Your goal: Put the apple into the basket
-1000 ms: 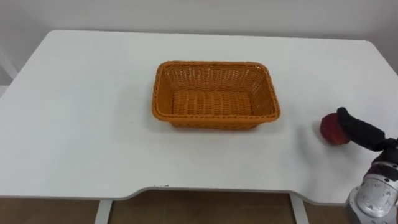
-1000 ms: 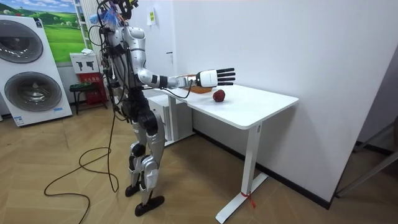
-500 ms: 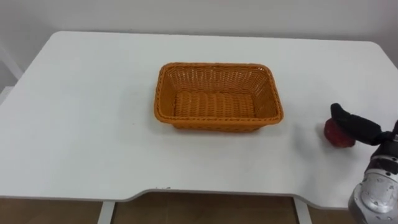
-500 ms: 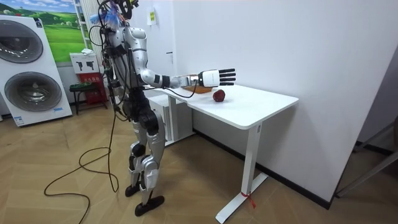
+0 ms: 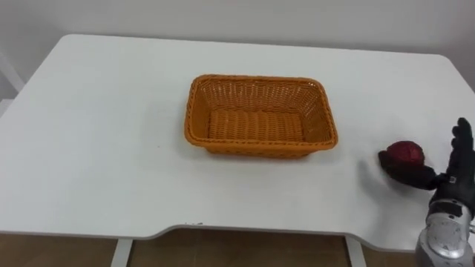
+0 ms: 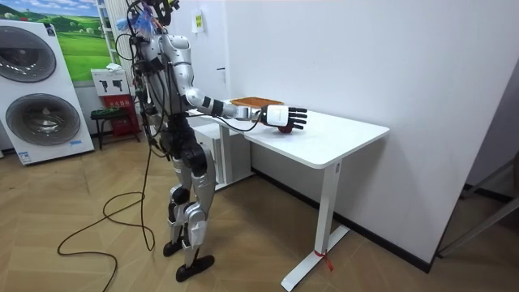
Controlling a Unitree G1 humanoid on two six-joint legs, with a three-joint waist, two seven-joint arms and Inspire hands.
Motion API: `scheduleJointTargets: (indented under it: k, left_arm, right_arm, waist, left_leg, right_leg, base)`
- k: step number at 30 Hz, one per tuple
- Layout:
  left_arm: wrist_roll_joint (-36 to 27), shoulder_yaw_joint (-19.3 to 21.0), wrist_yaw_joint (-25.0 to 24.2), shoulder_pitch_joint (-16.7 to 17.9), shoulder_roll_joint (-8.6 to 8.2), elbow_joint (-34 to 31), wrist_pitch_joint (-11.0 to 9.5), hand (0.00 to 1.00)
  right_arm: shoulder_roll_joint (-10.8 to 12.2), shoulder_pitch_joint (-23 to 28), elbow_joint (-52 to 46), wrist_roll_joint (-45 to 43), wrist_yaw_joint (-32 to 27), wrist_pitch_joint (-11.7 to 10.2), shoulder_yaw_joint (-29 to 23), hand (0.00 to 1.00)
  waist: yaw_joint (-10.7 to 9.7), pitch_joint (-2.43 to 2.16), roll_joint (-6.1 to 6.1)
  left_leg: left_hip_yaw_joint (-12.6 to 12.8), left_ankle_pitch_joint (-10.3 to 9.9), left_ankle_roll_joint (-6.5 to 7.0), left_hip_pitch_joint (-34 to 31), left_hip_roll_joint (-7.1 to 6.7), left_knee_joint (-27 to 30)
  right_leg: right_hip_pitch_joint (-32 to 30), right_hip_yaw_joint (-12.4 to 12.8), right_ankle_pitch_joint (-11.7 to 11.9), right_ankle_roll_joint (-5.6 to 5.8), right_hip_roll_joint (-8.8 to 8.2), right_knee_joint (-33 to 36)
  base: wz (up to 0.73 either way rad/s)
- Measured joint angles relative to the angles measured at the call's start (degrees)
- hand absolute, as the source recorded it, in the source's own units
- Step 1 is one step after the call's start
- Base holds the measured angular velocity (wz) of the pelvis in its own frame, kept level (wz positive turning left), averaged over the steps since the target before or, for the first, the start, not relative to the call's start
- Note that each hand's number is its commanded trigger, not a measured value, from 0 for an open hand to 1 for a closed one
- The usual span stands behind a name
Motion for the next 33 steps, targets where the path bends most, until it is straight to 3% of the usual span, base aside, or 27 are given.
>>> scheduleJointTargets:
  k: [10, 12, 13, 14, 22, 25, 33]
  left_arm:
    - [1.2, 1.0, -0.2, 0.0, 0.01, 0.0, 1.0, 0.0]
    - [1.3, 1.6, -0.3, 0.1, -0.02, 0.0, 1.1, 0.0]
    - [1.9, 2.1, -0.3, 0.1, -0.02, 0.0, 1.1, 0.0]
    - [2.2, 2.2, -0.3, 0.1, 0.04, 0.0, 1.1, 0.0]
    - [2.2, 2.1, -1.3, 0.0, 0.7, 0.0, 1.7, 0.0]
    - [2.3, 2.0, -1.4, 0.0, 0.72, 0.0, 2.3, 0.0]
    - [2.3, 2.2, -1.6, 0.7, 0.8, 0.4, 2.3, 0.0]
  right_arm:
    - [-0.2, 0.0, 0.4, -1.3, 6.7, 2.0, -0.1, 0.0]
    - [-0.2, 0.0, 0.4, -2.2, 7.3, 2.3, -0.1, 0.24]
    - [-0.3, 0.0, 0.4, -2.8, 7.7, 2.7, -0.1, 0.85]
    - [-0.3, 0.0, 0.5, -3.1, 7.9, 2.7, -0.1, 1.0]
    - [-4.1, -2.6, 6.2, -4.1, 8.1, 3.0, 0.0, 1.0]
    - [-4.6, -3.1, 7.7, -4.9, 8.1, 3.2, -0.1, 1.0]
    - [-4.7, -3.7, 8.6, -5.3, 8.9, 4.0, -0.1, 1.0]
  waist:
    - [0.1, -0.01, -0.12]
    - [0.1, -0.01, -0.2]
    - [0.2, 0.0, -0.28]
    - [0.2, 0.01, -0.28]
    - [0.1, 0.2, -1.38]
    - [0.1, 0.19, -1.93]
    - [0.3, 0.05, -1.85]
  left_leg:
    - [-0.1, 0.0, 0.01, 0.0, -0.02, 0.1]
    - [-0.1, 0.0, 0.01, 0.0, -0.01, 0.1]
    - [-0.2, 0.0, 0.01, -0.1, -0.01, 0.1]
    - [-0.3, 0.0, 0.01, -0.1, -0.02, 0.1]
    - [-1.3, 0.0, 0.01, -0.1, -0.07, 0.9]
    - [-1.3, 0.0, -0.01, -0.3, 0.04, 1.2]
    - [-1.3, 0.0, -0.01, -0.3, 0.03, 1.4]
  right_leg:
    - [0.1, -0.5, 0.0, 0.0, -0.1, 0.1]
    - [0.1, -0.5, 0.0, 0.0, -0.09, 0.1]
    - [0.1, -0.6, 0.0, 0.0, -0.1, 0.1]
    - [0.2, -0.8, 0.0, 0.01, -0.11, 0.1]
    - [0.9, -2.5, 0.0, 0.01, -0.22, 0.0]
    - [1.0, -2.9, 0.0, 0.01, -0.19, 0.0]
    - [1.0, -2.9, 0.0, -0.02, -0.25, 0.2]
  base:
    - [0.01]
    - [0.0]
    - [0.0]
    - [0.06]
    - [0.06]
    - [0.06]
    - [0.0]
